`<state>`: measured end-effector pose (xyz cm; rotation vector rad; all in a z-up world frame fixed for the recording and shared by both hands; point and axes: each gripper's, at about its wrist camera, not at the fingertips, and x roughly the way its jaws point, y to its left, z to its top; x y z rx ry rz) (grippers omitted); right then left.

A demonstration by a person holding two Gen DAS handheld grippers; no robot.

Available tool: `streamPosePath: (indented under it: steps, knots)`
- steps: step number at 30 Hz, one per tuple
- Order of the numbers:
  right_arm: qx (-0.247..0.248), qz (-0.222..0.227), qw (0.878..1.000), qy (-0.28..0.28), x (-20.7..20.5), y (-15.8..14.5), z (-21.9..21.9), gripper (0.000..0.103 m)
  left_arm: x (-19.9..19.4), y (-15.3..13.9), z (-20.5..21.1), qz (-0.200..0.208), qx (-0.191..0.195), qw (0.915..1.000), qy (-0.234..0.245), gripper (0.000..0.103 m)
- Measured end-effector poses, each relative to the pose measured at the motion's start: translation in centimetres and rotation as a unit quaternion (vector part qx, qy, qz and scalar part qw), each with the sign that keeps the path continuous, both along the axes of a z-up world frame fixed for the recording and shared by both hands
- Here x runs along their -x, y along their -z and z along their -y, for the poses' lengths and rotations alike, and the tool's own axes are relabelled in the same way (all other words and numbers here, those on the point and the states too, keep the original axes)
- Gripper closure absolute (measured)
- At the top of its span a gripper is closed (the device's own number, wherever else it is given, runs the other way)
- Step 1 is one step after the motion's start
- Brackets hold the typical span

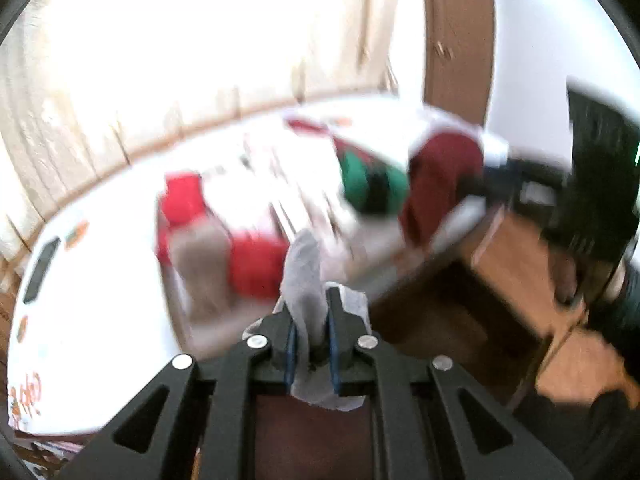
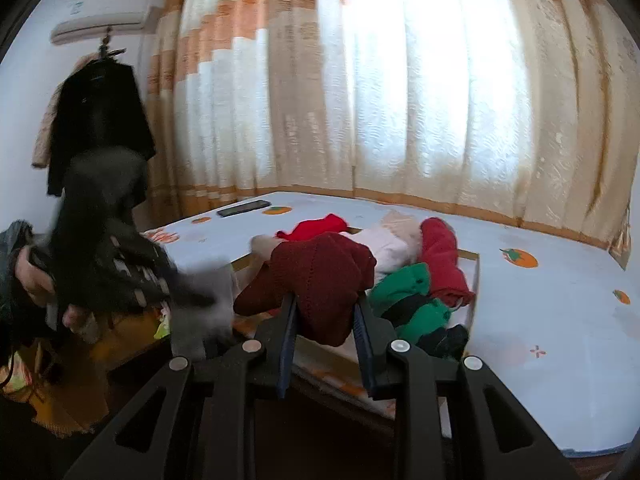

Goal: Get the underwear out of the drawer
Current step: 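Carry the grey and dark red socks over the tray with both grippers, then open both grippers to drop the grey and dark red socks into the tray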

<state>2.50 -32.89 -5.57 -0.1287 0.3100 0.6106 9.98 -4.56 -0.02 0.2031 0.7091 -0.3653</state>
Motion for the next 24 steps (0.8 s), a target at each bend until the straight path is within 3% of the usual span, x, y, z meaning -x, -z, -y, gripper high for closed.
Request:
streamPosePath:
  steps: [2, 6, 14, 16, 20, 24]
  knots:
    - [-0.003, -0.009, 1.000, 0.012, -1.1, -0.3, 0.2, 0.074, -1.0, -1.3, 0.7, 0.019, 0.006, 0.9998, -0.007, 0.093]
    - [-0.011, -0.035, 0.999, 0.030, -3.8, -0.5, 0.4, 0.074, -3.8, -1.9, 1.6, 0.051, -0.027, 0.9979, -0.031, 0.093]
    - [0.004, -0.101, 0.995, 0.028, -7.2, 1.2, -0.8, 0.073, -9.0, 0.9, 1.2, 0.012, -0.019, 0.9987, -0.046, 0.092]
    - [0.015, -0.120, 0.992, 0.027, -7.9, 2.3, -1.2, 0.072, -9.9, 1.8, 1.3, 0.003, -0.020, 0.9985, -0.051, 0.083]
    - [0.044, -0.145, 0.988, 0.032, -8.4, 4.2, -1.6, 0.070, -10.5, 3.2, 1.4, 0.003, -0.021, 0.9980, -0.060, 0.077]
    - [0.033, -0.149, 0.988, 0.033, -8.1, 4.5, -0.8, 0.066, -10.0, 3.3, 1.6, 0.015, -0.024, 0.9976, -0.064, 0.063]
